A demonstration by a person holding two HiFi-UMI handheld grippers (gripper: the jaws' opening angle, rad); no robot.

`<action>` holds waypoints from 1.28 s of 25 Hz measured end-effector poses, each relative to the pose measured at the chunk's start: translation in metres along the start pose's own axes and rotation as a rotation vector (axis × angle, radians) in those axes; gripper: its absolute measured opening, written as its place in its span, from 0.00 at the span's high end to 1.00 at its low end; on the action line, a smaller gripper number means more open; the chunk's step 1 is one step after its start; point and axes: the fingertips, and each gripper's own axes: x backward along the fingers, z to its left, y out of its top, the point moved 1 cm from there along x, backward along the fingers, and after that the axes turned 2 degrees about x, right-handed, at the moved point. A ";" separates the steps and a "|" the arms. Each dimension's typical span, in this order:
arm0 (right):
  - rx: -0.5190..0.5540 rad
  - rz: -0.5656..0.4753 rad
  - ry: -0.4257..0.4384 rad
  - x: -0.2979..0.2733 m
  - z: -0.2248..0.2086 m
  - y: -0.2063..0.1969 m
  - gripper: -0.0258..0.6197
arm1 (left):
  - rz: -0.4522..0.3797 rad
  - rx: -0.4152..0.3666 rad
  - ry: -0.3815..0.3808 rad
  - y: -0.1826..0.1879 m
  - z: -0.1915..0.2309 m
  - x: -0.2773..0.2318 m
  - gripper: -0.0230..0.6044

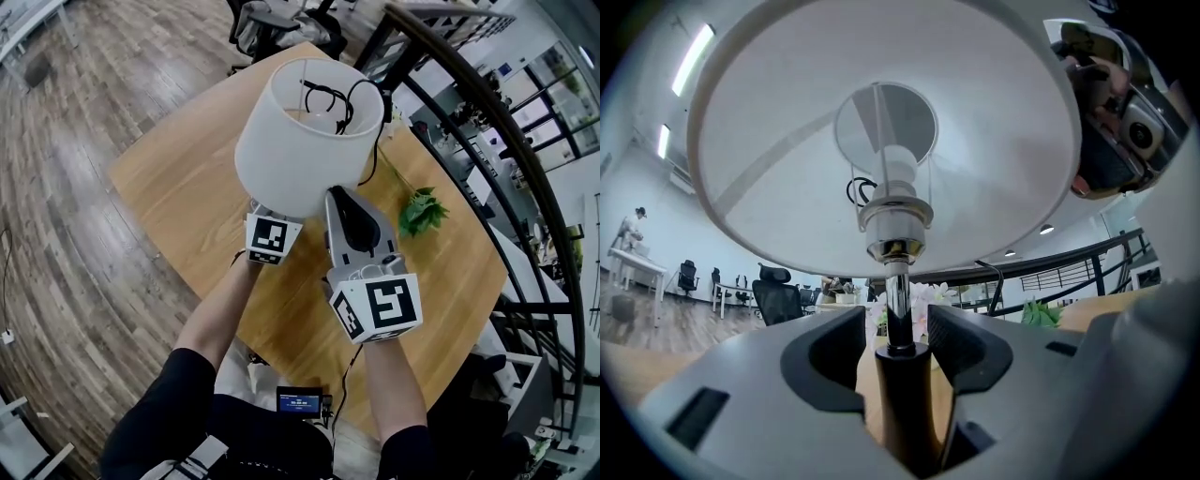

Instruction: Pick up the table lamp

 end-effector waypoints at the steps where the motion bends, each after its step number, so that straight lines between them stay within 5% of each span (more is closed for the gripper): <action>1: -0.006 -0.002 -0.006 -0.001 -0.001 0.001 0.89 | -0.004 -0.001 -0.006 0.000 0.001 -0.003 0.65; 10: -0.025 -0.030 -0.031 -0.016 -0.016 0.004 0.89 | -0.044 0.000 -0.055 0.000 0.002 -0.037 0.66; 14: -0.019 -0.024 -0.061 -0.020 -0.024 0.005 0.89 | -0.083 -0.004 -0.021 0.016 0.005 -0.042 0.89; 16: -0.024 -0.021 -0.078 -0.021 -0.028 0.006 0.89 | -0.082 0.003 -0.027 0.020 0.004 -0.044 0.90; 32: -0.045 -0.020 -0.191 -0.018 -0.044 0.025 0.89 | 0.085 0.022 -0.071 0.032 -0.002 -0.044 0.91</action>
